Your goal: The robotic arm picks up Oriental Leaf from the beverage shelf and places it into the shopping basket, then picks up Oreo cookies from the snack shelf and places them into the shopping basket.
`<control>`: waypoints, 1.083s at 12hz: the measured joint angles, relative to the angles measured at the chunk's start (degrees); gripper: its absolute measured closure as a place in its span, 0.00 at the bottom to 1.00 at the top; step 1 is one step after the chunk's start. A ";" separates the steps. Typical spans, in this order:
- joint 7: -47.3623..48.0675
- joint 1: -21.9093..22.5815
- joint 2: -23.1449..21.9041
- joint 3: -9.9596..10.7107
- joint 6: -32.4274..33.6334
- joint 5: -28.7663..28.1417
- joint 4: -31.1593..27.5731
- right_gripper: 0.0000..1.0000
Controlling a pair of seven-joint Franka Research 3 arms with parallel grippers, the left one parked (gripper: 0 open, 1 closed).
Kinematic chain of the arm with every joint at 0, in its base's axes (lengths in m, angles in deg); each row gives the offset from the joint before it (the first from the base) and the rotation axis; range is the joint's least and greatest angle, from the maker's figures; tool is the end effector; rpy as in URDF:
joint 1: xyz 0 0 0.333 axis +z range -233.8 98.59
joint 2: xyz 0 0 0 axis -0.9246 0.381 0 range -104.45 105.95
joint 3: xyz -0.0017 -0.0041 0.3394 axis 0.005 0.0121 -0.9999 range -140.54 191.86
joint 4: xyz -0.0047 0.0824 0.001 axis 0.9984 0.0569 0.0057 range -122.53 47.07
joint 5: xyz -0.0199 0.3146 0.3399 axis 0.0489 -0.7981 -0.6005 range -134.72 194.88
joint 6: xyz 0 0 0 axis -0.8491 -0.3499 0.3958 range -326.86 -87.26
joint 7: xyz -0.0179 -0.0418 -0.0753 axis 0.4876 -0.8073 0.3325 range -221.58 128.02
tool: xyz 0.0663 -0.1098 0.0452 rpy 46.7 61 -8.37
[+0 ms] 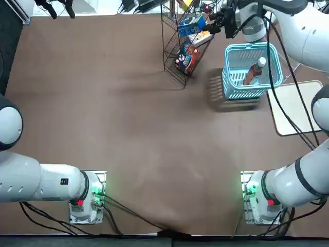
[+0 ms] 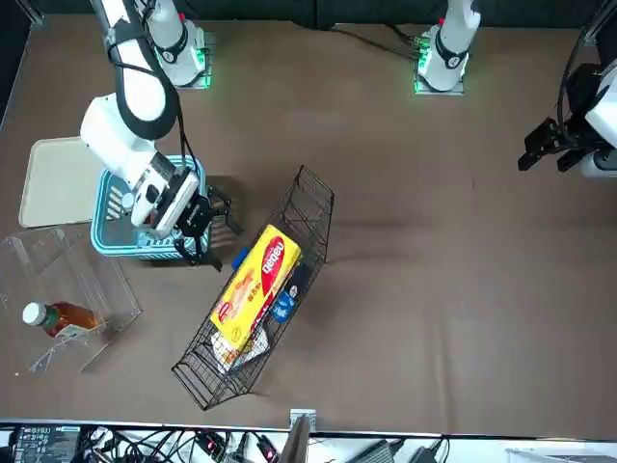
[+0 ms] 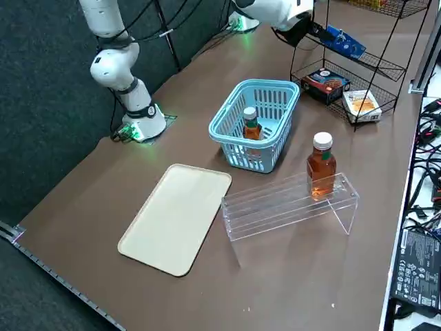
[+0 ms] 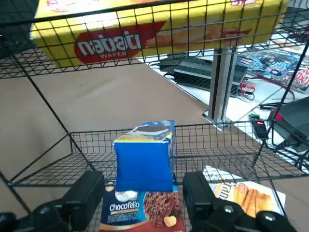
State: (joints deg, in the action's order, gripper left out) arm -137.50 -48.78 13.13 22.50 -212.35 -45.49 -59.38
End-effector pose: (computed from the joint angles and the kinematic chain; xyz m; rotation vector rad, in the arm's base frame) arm 0.6579 0.2550 0.3569 -2.1958 -1.0563 -1.0146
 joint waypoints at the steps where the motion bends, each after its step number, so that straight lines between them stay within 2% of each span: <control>1: 0.00 0.41 1.46 0.01 -0.27 -0.06 1.53 0.00; 13: 0.00 2.70 7.28 0.01 -1.83 -0.09 7.66 0.00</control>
State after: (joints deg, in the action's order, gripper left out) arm -137.49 -46.08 20.41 22.51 -214.18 -45.58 -51.72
